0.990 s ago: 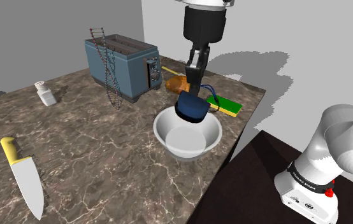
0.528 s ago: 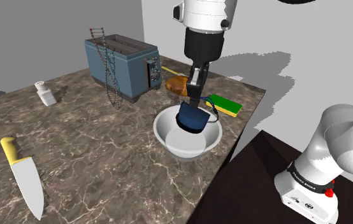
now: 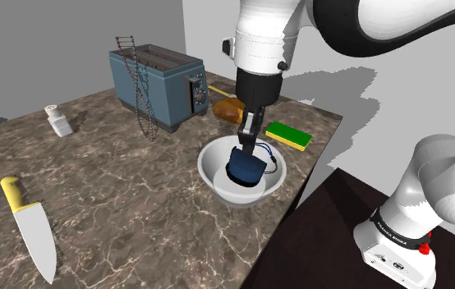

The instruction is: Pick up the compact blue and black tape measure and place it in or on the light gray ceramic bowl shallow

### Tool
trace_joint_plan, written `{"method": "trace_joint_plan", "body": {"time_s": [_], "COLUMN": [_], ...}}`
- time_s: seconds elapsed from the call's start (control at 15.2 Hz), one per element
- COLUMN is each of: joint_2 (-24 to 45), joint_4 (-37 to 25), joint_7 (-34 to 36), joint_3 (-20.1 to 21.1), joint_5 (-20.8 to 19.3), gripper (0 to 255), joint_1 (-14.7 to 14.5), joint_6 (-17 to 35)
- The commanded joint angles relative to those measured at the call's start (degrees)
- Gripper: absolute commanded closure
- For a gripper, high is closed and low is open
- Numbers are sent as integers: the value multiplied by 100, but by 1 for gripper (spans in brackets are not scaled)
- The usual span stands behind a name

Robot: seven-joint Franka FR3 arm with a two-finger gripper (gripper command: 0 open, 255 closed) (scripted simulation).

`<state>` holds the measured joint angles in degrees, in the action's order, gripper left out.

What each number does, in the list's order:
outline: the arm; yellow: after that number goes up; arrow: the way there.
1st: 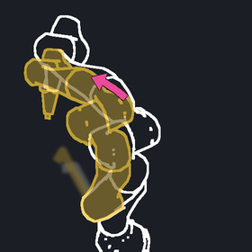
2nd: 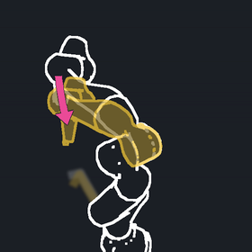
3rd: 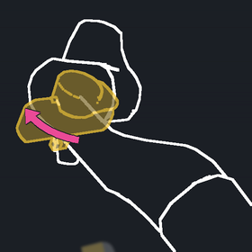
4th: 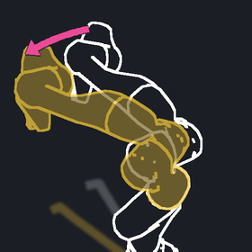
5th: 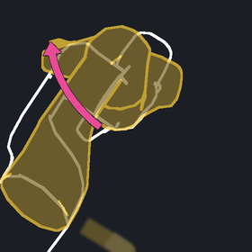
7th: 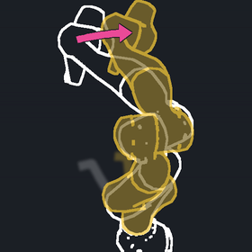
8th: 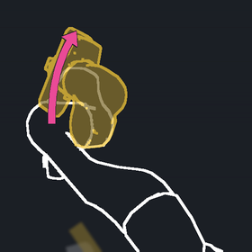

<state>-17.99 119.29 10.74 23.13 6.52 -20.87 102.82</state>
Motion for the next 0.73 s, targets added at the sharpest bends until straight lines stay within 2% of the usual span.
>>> {"method": "trace_joint_plan", "body": {"time_s": [0.0, 0.46, 0.53, 0.66], "joint_2": [6, 7, 7, 7], "joint_4": [95, 94, 94, 94], "joint_7": [-3, -3, -3, -3], "joint_3": [6, 7, 7, 7], "joint_5": [2, 1, 1, 1], "gripper": [255, 255, 0, 0], "joint_1": [-2, -1, -1, -1], "joint_6": [105, 105, 105, 104]}}
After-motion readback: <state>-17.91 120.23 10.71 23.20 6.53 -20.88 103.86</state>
